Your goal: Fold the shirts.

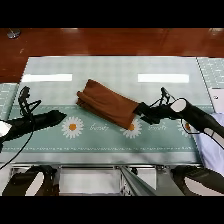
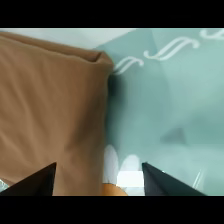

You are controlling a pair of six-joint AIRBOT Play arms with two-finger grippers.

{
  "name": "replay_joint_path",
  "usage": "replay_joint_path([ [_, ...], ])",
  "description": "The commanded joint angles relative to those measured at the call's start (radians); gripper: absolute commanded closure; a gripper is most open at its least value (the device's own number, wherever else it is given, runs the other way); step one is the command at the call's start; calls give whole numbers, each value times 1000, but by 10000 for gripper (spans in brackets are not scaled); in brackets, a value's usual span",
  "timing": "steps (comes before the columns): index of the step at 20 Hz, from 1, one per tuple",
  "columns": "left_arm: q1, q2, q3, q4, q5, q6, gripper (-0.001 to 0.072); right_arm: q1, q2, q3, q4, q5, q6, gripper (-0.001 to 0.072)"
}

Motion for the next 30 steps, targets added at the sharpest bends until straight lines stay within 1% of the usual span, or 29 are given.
replay_joint_path([
  [1,0,-4,-1,0,5,0,686,22,-150,58,211,83,-188,99],
  [2,0,-5,-1,0,5,0,686,29,-195,100,235,101,-218,105],
  [3,0,-4,-1,0,5,0,686,30,-229,142,245,112,-229,184],
  [4,0,-4,-1,0,4,0,686,30,-256,191,246,135,-248,491],
  [5,0,-4,-1,0,4,0,686,30,-273,250,251,165,-287,683],
  [8,0,-4,-1,0,8,0,687,15,-273,475,235,274,-358,684],
  [10,0,-4,-1,0,15,0,686,-5,-272,663,185,359,-355,684],
  [13,0,-4,-1,0,14,0,686,-59,-272,936,15,467,-245,684],
  [15,0,-4,-1,0,14,0,686,-113,-272,1093,-102,563,-146,684],
  [18,0,-4,-1,0,14,0,686,-220,-255,1272,-171,714,-55,684],
  [20,0,-4,-1,0,14,0,687,-311,-211,1317,-213,787,-18,684],
  [22,0,-4,-1,0,15,5,686,-422,-153,1317,-246,858,27,683],
  [24,0,-4,-1,0,17,5,686,-546,-105,1317,-281,969,38,683],
  [25,0,-4,-1,0,21,4,686,-602,-86,1316,-324,1043,37,683],
  [26,0,-4,-1,0,28,4,686,-654,-67,1316,-401,1131,26,683],
  [27,0,-4,-1,0,39,4,686,-698,-33,1301,-479,1148,-1,683],
  [28,0,-4,-1,0,52,4,686,-741,14,1273,-524,1147,-16,683],
  [30,0,-4,-1,0,80,4,686,-818,117,1176,-665,1148,-56,684],
])
